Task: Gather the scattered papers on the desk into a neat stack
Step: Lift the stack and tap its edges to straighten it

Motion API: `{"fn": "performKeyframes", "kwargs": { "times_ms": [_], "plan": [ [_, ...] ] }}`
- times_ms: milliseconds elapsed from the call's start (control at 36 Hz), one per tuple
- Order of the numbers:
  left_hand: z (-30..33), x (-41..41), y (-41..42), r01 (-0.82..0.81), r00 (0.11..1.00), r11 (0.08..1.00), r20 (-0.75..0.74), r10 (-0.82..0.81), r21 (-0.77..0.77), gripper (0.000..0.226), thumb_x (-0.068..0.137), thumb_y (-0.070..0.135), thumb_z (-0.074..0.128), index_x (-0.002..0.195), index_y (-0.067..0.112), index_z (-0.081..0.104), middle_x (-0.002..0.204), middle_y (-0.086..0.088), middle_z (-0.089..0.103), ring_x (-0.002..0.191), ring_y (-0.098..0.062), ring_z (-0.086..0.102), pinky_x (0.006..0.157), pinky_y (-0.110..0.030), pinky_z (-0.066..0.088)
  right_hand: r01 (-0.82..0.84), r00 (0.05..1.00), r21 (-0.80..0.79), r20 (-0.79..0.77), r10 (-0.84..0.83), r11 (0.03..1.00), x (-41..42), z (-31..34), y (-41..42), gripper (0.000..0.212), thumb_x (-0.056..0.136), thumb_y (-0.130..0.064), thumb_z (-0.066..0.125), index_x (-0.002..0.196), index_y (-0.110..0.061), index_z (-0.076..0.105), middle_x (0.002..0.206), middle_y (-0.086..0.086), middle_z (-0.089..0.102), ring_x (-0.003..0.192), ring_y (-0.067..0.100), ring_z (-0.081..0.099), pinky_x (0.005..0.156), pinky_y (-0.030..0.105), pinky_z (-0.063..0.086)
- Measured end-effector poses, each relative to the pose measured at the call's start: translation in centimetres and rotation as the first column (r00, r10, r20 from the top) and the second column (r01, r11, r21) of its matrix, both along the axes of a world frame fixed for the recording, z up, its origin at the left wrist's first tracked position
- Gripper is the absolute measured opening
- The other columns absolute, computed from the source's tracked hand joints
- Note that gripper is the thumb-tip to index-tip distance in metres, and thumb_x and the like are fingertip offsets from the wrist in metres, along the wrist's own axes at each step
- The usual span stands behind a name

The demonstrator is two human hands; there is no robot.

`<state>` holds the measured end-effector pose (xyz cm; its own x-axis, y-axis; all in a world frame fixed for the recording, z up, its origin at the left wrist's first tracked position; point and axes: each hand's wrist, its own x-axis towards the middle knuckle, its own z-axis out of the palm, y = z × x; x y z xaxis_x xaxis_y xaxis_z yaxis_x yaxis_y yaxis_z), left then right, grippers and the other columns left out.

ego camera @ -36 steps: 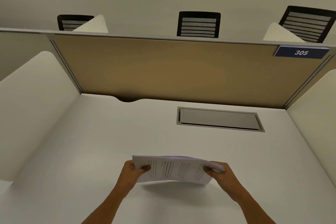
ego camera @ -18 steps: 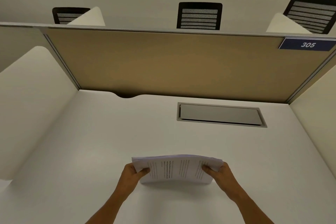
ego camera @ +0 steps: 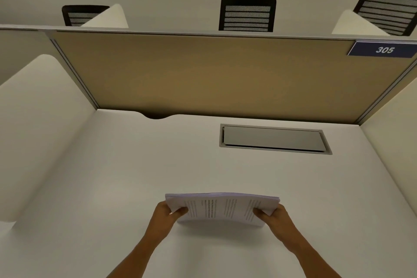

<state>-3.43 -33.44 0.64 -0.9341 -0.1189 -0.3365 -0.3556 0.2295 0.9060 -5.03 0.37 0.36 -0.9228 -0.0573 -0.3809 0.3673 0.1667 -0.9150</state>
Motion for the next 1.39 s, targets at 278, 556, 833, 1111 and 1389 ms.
{"fn": "performKeyframes", "kwargs": {
  "times_ms": [278, 556, 833, 1111, 1389],
  "plan": [
    [0.4, -0.5, -0.2, -0.108, 0.993, 0.994, -0.045, 0.108, 0.008, 0.024, 0.081, 0.005, 0.076, 0.082, 0.029, 0.078, 0.081, 0.004, 0.079, 0.076, -0.008, 0.073, 0.058, -0.014, 0.054, -0.048, 0.998, 0.016, -0.034, 0.048, 0.999, -0.7, 0.8, 0.4, 0.023, 0.095, -0.017, 0.069, 0.114, -0.028, 0.075, 0.108, -0.008, 0.078, 0.102, 0.005, 0.072, 0.081, 0.016, 0.056],
    [0.0, 0.3, -0.3, -0.025, 1.000, 1.000, 0.018, 0.025, -0.014, 0.027, 0.085, 0.005, 0.071, 0.090, 0.031, 0.073, 0.083, 0.011, 0.078, 0.081, -0.004, 0.072, 0.062, -0.014, 0.055, -0.093, 0.995, 0.026, 0.023, 0.092, 0.995, -0.6, 0.2, 0.2, 0.022, 0.096, -0.016, 0.066, 0.115, -0.027, 0.073, 0.106, -0.009, 0.078, 0.101, 0.004, 0.072, 0.079, 0.015, 0.055],
    [-0.2, 0.2, -0.5, -0.037, 0.999, 0.997, 0.003, 0.038, -0.072, 0.021, 0.084, 0.005, 0.073, 0.086, 0.026, 0.072, 0.062, 0.015, 0.073, 0.062, 0.000, 0.068, 0.055, -0.009, 0.049, -0.086, 0.996, 0.055, 0.023, 0.085, 0.995, -0.5, 0.4, 0.6, 0.021, 0.096, -0.019, 0.066, 0.113, -0.030, 0.074, 0.106, -0.011, 0.078, 0.100, 0.001, 0.071, 0.077, 0.012, 0.054],
    [-1.4, 0.8, -0.6, 0.042, 0.997, 0.997, 0.070, -0.038, -0.063, 0.024, 0.084, 0.004, 0.073, 0.095, 0.025, 0.075, 0.089, 0.005, 0.079, 0.087, -0.010, 0.073, 0.073, -0.019, 0.054, -0.088, 0.991, 0.069, 0.107, 0.080, 0.994, 0.5, 0.1, 0.5, 0.020, 0.097, -0.016, 0.065, 0.108, -0.031, 0.073, 0.100, -0.014, 0.079, 0.096, 0.000, 0.071, 0.072, 0.007, 0.051],
    [-1.5, 1.3, -0.4, 0.004, 0.999, 0.996, 0.037, -0.001, -0.091, 0.022, 0.082, 0.006, 0.075, 0.088, 0.027, 0.075, 0.082, 0.009, 0.079, 0.084, -0.013, 0.073, 0.064, -0.011, 0.053, -0.083, 0.994, 0.083, 0.084, 0.076, 0.993, 0.5, 0.5, 0.3, 0.019, 0.098, -0.017, 0.064, 0.108, -0.029, 0.074, 0.098, -0.008, 0.079, 0.096, 0.006, 0.072, 0.076, 0.014, 0.055]
  ]
}}
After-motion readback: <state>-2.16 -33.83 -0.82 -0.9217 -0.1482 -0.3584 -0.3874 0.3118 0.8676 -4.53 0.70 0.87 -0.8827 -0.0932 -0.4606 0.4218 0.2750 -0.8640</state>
